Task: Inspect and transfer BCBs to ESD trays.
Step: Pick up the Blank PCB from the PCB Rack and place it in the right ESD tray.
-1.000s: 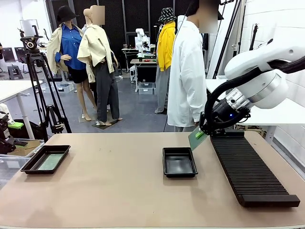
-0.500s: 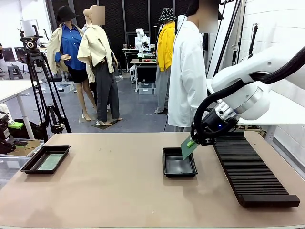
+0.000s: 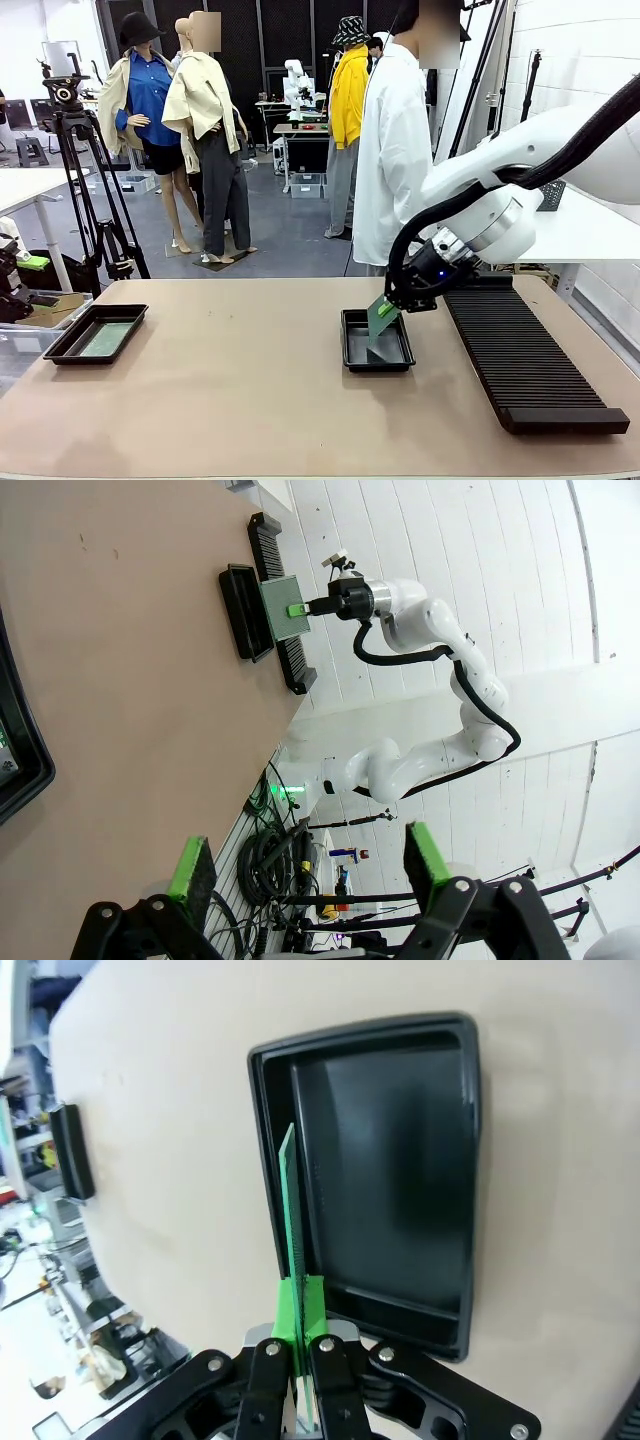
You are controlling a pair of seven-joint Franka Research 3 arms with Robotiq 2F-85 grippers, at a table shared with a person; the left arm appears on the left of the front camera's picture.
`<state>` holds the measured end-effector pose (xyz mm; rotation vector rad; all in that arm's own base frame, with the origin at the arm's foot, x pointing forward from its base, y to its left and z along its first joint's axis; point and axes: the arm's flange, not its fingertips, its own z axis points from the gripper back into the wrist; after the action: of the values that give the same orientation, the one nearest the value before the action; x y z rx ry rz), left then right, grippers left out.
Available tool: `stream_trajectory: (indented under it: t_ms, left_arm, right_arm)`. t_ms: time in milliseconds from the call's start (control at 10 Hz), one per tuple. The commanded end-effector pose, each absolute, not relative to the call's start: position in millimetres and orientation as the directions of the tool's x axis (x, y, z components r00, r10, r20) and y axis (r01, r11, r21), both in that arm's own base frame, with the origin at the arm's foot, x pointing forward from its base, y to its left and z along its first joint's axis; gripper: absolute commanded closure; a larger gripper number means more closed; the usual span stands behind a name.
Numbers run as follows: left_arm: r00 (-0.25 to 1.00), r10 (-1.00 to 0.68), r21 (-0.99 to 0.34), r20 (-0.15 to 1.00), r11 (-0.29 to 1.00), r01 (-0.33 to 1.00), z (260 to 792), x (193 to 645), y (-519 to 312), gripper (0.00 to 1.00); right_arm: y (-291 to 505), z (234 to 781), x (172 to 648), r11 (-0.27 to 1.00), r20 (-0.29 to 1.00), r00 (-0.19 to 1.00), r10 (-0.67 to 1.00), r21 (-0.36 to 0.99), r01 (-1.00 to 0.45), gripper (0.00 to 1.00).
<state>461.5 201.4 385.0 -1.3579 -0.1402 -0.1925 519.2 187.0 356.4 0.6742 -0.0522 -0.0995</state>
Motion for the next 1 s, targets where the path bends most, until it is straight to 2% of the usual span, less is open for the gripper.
stream_trajectory:
  t_ms: [0,700,900]
  left_arm:
    - [0.978,-0.056,-0.955,0.201,0.210,0.209,387,462,203,0.00]
    - [0.978,-0.056,-0.955,0.201,0.210,0.209,387,462,203,0.00]
    - [0.978,-0.056,-0.955,0.201,0.210,0.209,387,462,203,0.00]
  right_arm:
    - [200,343,525,0.769,0.033,0.993,-0.117,0.636,0.069,1.00]
    - [212,321,522,0.766,0.067,0.990,-0.121,0.641,0.051,1.00]
    - [208,328,523,0.790,0.026,0.993,-0.115,0.608,0.076,1.00]
